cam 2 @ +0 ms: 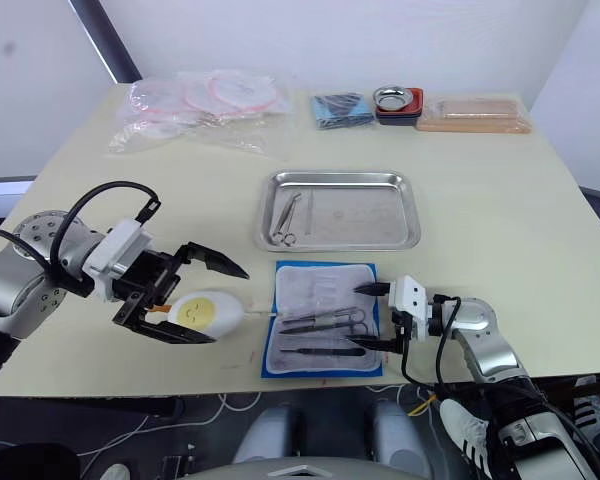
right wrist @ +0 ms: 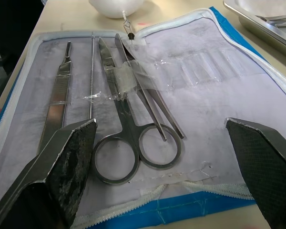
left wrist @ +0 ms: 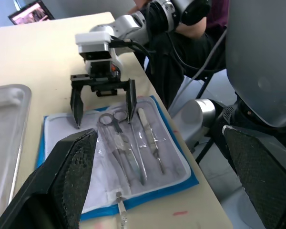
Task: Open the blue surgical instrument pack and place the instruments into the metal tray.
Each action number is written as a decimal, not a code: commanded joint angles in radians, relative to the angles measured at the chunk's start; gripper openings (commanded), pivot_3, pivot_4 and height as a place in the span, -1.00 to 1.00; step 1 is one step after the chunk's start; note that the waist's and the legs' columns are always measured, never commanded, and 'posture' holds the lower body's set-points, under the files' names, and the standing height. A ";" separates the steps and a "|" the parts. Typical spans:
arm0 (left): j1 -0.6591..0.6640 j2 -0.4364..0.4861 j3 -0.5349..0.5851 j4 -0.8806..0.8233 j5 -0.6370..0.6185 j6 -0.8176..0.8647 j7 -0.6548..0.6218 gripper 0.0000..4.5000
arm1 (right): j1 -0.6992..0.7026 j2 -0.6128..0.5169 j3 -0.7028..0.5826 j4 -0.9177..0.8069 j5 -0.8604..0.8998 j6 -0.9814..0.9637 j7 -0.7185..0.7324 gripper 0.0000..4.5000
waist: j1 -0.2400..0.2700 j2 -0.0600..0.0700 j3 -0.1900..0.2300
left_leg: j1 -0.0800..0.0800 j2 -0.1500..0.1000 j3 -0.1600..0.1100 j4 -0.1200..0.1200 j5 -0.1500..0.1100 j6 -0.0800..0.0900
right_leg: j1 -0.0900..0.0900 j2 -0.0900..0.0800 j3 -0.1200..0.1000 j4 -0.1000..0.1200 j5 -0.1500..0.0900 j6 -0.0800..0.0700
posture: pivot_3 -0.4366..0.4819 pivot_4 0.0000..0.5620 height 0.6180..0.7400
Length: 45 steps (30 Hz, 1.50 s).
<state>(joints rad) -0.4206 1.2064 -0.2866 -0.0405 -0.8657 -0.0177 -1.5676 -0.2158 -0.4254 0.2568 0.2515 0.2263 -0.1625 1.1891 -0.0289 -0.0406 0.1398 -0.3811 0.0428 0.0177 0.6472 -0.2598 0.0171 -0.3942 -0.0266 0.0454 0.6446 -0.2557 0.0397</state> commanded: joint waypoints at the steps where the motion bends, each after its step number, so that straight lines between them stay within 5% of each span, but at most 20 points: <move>1: -0.004 -0.007 0.000 -0.003 0.055 -0.059 -0.047 0.98 | 0.053 -0.013 0.046 0.085 -0.054 0.054 0.003 1.00 | 0.000 0.000 0.000 | 0.000 0.000 0.000 0.000 0.000 0.000 | 0.000 0.000 0.000 0.000 0.000 0.000 | -0.05 -0.47 1.00; 12: 0.033 -0.259 0.024 0.006 0.391 -0.048 0.124 0.98 | 0.052 -0.008 0.048 0.089 -0.057 0.052 -0.003 1.00 | 0.013 0.000 0.000 | 0.000 0.000 0.002 0.002 0.000 0.000 | 0.000 0.004 0.001 0.001 0.002 -0.003 | -0.05 -0.47 1.00; 20: 0.011 -0.382 0.007 0.093 0.523 0.024 0.190 0.98 | 0.046 -0.011 0.046 0.098 -0.059 0.050 -0.002 1.00 | 0.015 0.000 0.000 | 0.001 0.001 0.002 0.002 0.000 0.000 | 0.000 0.007 0.002 0.002 0.002 -0.003 | -0.05 -0.47 1.00; 27: 0.036 -0.459 0.003 0.091 0.556 0.050 0.192 -0.33 | 0.040 -0.014 0.046 0.102 -0.062 0.050 -0.003 1.00 | 0.015 -0.001 -0.001 | 0.001 0.001 0.002 0.003 0.000 0.000 | 0.000 0.007 0.003 0.003 0.002 -0.003 | -0.05 -0.47 1.00; 45: 0.048 -0.579 -0.049 0.106 0.656 0.141 0.250 -0.33 | 0.044 -0.009 0.046 0.101 -0.063 0.049 -0.020 1.00 | 0.015 -0.001 -0.006 | 0.002 0.003 0.002 0.004 0.000 0.000 | 0.000 0.007 0.005 0.006 0.002 -0.004 | -0.05 -0.47 1.00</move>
<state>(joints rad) -0.3789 0.6429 -0.3237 0.0929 -0.2148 0.1091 -1.3279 -0.2221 -0.4282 0.2567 0.2599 0.2262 -0.1587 1.1748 -0.0134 -0.0415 0.1339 -0.3788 0.0460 0.0198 0.6516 -0.2598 0.0172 -0.3939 -0.0199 0.0502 0.6512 -0.2537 0.0361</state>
